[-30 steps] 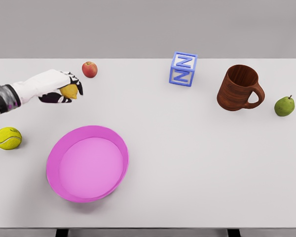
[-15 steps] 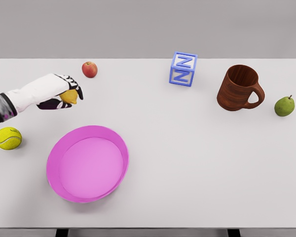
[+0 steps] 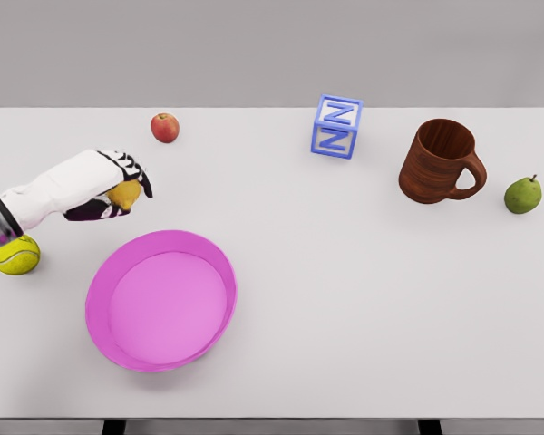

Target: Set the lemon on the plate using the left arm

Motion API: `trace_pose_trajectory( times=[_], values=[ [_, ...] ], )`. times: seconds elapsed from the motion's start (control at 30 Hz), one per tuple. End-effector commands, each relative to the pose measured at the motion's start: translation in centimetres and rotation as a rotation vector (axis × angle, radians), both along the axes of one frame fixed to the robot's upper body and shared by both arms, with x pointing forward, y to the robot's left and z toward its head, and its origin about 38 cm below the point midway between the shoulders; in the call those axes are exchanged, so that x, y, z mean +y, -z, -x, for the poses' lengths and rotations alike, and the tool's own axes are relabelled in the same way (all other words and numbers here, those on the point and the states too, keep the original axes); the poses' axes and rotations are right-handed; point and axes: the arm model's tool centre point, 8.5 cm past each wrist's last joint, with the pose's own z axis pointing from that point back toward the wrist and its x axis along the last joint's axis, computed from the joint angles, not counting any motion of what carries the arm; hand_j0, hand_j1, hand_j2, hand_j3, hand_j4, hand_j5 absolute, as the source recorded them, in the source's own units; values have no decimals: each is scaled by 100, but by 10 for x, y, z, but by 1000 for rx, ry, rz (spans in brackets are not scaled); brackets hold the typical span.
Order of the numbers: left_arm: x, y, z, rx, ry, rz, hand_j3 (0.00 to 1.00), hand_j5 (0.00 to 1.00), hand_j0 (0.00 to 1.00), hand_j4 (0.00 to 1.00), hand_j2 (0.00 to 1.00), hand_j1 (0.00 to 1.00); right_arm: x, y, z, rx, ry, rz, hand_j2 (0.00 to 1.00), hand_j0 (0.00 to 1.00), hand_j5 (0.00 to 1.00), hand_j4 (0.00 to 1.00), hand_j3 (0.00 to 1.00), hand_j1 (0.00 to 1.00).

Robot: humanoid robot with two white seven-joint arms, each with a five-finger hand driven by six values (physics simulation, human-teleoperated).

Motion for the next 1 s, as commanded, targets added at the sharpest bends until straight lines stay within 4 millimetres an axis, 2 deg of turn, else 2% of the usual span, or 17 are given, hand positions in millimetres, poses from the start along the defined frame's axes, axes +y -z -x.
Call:
trace_pose_trajectory(
  times=[0.0,0.2,0.43,0.97],
  values=[
    [-2,-16,3,-44,8,20,47,47,47,47,47,47,0,0,0,1,0,-1,100,100,100,100,100,100],
    [-2,-18,10,-53,11,30,47,47,47,47,47,47,0,0,0,1,0,-1,100,100,100,100,100,100],
    [-3,-14,27,-54,19,29,48,48,48,48,48,48,0,0,0,1,0,-1,100,100,100,100,100,100],
    [-5,9,49,2,24,38,50,50,50,50,50,50,0,0,0,1,0,-1,100,100,100,100,100,100]
  ],
)
